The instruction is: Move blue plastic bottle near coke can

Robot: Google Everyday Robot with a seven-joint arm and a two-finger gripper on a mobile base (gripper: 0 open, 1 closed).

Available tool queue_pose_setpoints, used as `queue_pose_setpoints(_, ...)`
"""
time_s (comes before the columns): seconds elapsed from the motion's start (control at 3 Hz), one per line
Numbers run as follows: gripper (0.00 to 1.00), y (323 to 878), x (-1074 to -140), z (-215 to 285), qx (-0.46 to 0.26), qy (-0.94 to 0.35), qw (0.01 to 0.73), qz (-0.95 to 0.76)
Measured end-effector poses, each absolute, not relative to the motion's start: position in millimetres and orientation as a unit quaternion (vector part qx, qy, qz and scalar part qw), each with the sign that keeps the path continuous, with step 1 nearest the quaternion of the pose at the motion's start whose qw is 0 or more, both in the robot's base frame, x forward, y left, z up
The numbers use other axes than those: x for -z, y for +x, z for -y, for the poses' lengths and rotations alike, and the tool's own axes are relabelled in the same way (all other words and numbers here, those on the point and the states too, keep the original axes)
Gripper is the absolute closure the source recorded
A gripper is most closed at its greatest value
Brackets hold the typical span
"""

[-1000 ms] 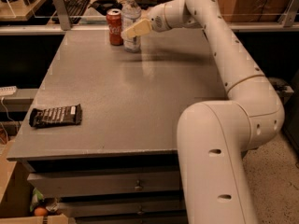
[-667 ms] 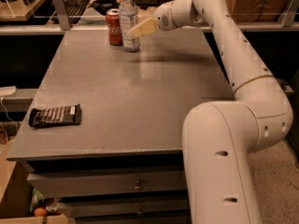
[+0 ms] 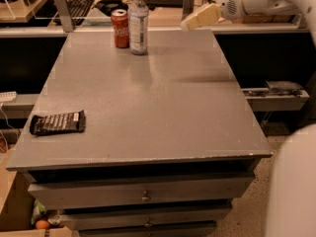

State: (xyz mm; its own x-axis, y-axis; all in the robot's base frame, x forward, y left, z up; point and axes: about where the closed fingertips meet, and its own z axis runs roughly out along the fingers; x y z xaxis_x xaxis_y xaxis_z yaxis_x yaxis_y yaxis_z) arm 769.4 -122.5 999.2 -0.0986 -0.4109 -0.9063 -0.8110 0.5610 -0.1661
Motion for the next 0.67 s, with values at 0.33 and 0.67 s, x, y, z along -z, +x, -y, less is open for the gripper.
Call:
queue_pose_setpoints(0.33, 0.0, 717.6, -1043.5, 144.7, -0.18, -0.428, 0.548, -0.696)
queue_pose_setpoints(0.67, 0.0, 708.3, -1047.1, 150.2, -0.176, -0.427, 0.548, -0.697)
